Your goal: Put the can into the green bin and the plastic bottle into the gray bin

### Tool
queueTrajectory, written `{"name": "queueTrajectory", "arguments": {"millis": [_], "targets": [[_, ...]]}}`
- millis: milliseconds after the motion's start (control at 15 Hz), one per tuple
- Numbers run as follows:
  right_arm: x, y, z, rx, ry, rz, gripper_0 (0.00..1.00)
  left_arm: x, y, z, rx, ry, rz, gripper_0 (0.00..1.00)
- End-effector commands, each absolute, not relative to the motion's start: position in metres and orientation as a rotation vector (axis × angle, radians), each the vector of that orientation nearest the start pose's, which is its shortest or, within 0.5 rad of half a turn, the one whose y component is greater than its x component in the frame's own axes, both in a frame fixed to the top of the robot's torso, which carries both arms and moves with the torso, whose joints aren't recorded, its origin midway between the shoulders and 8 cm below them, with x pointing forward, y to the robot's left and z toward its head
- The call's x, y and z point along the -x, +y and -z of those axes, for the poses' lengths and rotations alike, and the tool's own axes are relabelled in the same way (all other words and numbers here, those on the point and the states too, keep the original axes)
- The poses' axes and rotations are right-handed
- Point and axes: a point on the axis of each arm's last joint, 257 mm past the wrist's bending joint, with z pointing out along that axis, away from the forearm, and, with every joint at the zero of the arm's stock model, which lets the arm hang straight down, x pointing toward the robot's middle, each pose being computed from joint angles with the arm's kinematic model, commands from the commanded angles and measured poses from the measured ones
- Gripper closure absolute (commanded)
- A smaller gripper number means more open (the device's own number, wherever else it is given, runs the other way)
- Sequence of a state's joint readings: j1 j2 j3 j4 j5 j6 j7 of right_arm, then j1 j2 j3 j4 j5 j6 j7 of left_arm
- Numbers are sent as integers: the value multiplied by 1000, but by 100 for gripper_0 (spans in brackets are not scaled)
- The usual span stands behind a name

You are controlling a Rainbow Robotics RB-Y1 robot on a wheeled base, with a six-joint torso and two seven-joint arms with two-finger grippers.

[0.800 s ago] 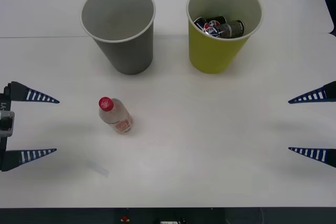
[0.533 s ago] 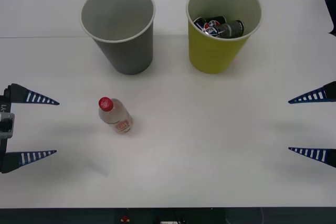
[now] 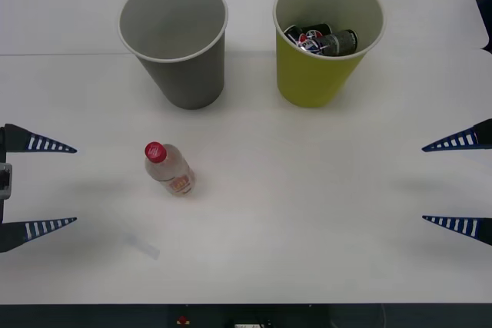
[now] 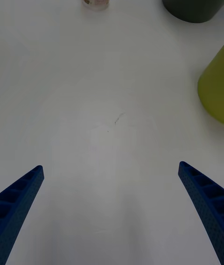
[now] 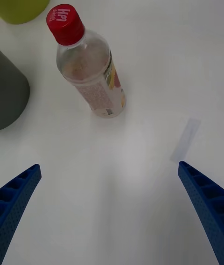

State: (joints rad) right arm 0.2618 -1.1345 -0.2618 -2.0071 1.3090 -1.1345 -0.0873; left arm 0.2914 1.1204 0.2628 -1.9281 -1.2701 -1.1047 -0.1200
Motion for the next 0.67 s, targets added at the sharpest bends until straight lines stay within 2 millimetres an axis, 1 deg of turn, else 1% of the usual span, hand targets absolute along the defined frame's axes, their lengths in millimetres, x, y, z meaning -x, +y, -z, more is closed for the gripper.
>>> {"name": "queueTrajectory", "arguments": {"millis": [67,200,400,667], "targets": [[-341,-286,167,1634,1596,-209,0,-348,306,187,-1618,1526,199,0],[-341,-286,167,1634,1596,-209,0,-354,302,193,-1586,1489,227,0],[-341,-286,167,1634,1596,-209,0,-361,301,202,-1563,1446,243,0],[-341,-286,167,1634,1596,-209,0,-374,300,208,-1512,1400,252,0]]}}
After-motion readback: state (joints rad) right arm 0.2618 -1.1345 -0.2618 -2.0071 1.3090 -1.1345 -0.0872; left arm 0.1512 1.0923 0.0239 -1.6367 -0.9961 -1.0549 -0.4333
